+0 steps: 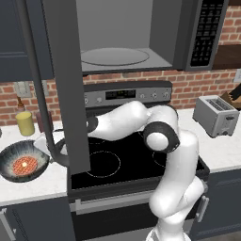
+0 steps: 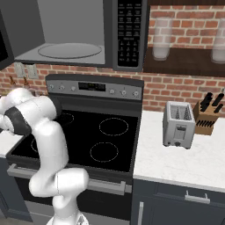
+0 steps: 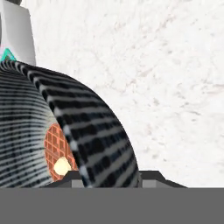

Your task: Open the microwave, place the bowl with waffle inside the microwave, then close the microwave door and turn it on.

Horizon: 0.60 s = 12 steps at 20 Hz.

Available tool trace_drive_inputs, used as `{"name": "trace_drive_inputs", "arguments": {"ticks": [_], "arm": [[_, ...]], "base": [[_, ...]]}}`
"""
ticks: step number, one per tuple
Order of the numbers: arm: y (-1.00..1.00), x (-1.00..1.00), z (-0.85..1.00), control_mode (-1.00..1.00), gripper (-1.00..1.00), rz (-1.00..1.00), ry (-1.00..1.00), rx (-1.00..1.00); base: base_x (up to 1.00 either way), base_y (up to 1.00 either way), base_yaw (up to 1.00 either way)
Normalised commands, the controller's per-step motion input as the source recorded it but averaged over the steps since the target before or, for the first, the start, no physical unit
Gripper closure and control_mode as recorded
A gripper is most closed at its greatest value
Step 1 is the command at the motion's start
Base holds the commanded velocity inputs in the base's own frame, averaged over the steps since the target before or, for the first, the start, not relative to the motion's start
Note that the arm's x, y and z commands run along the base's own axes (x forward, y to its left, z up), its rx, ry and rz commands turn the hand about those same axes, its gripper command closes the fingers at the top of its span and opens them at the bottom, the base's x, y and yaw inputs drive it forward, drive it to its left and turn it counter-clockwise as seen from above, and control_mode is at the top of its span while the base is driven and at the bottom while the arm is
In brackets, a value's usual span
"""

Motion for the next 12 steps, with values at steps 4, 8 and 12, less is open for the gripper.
{"name": "trace_drive_inputs", "arguments": {"ticks": [4,8,12], "arm": [[-1.00,-0.50,0.55,-1.00,1.00,0.00,-0.15,-0.07],[-1.00,-0.34,0.72,-1.00,1.00,0.00,-0.04,-0.07],[-1.00,-0.11,0.94,-1.00,1.00,-0.01,0.00,-0.04]], "base": [[0.00,0.00,0.00],[0.00,0.00,0.00],[0.00,0.00,0.00]]}}
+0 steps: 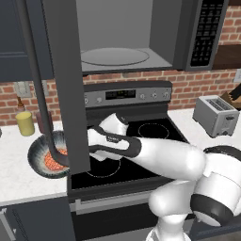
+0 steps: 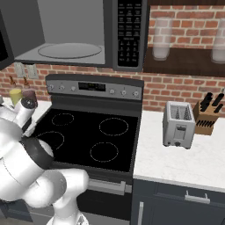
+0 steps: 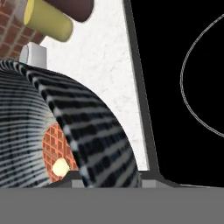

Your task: Open the microwave, place the bowl with waffle inside the microwave, then close the microwave door and turn it on.

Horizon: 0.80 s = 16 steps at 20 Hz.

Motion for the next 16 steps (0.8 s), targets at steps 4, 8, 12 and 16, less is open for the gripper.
{"name": "trace_drive_inputs", "arguments": {"ticks": [4,8,12,16], "arm": [[-1.00,-0.15,1.00,-1.00,1.00,-0.03,0.00,0.00],[-1.00,-0.35,1.00,-1.00,1.00,-0.04,0.06,0.00],[-1.00,-0.51,1.00,-1.00,1.00,-0.09,0.18,0.04],[-1.00,-0.58,1.00,-1.00,1.00,-0.10,0.21,0.07]], "base": [[0.00,0.00,0.00],[0.00,0.00,0.00],[0.00,0.00,0.00],[0.00,0.00,0.00]]}}
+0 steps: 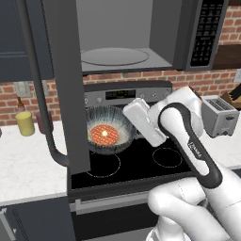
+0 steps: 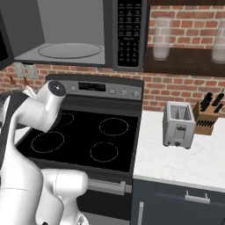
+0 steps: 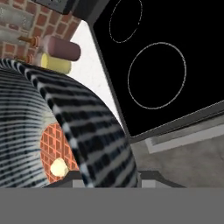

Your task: Open the microwave, place the bowl with waffle inside the microwave, then close the microwave door and turn it on.

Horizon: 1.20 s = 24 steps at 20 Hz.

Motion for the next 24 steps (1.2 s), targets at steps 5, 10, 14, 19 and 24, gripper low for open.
{"name": "trace_drive_inputs", "arguments": {"ticks": [5,10,14,19,24], "arm": [[-0.99,-0.54,1.00,-1.00,1.00,-0.14,0.20,0.10],[-0.53,-0.35,1.00,-1.00,1.00,-0.14,0.09,0.10],[-0.04,0.07,1.00,-1.00,1.00,-0.15,0.00,0.06],[0.00,0.74,0.96,-1.00,1.00,-0.24,0.01,0.01],[0.00,1.00,0.51,-1.00,1.00,-0.30,0.03,0.00]], "base": [[0.00,0.00,0.00],[0.00,0.00,0.00],[0.00,0.00,0.00],[0.00,0.00,0.00],[0.00,0.00,0.00]]}}
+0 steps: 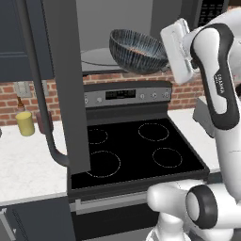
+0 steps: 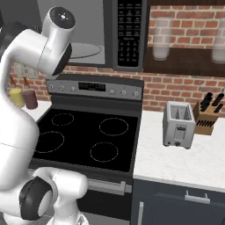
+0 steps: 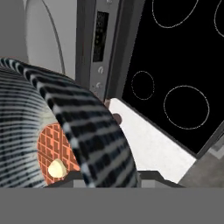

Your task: Open the microwave, place the bowl with waffle inside the microwave, then close the microwave door and turn it on.

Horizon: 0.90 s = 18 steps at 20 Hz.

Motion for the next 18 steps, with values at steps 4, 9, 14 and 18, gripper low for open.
{"name": "trace_drive_inputs", "arguments": {"ticks": [4,9,14,18], "arm": [[0.00,1.00,0.20,-1.00,1.00,-0.28,0.01,-0.01],[0.17,1.00,-0.09,-1.00,1.00,-0.15,0.00,-0.08],[0.34,1.00,-0.13,-1.00,1.00,-0.01,0.00,-0.10],[0.17,1.00,-0.18,-1.00,1.00,0.00,0.00,-0.06]], "base": [[0.00,0.00,0.00],[0.00,0.00,0.00],[0.00,0.00,0.00],[0.00,0.00,0.00]]}}
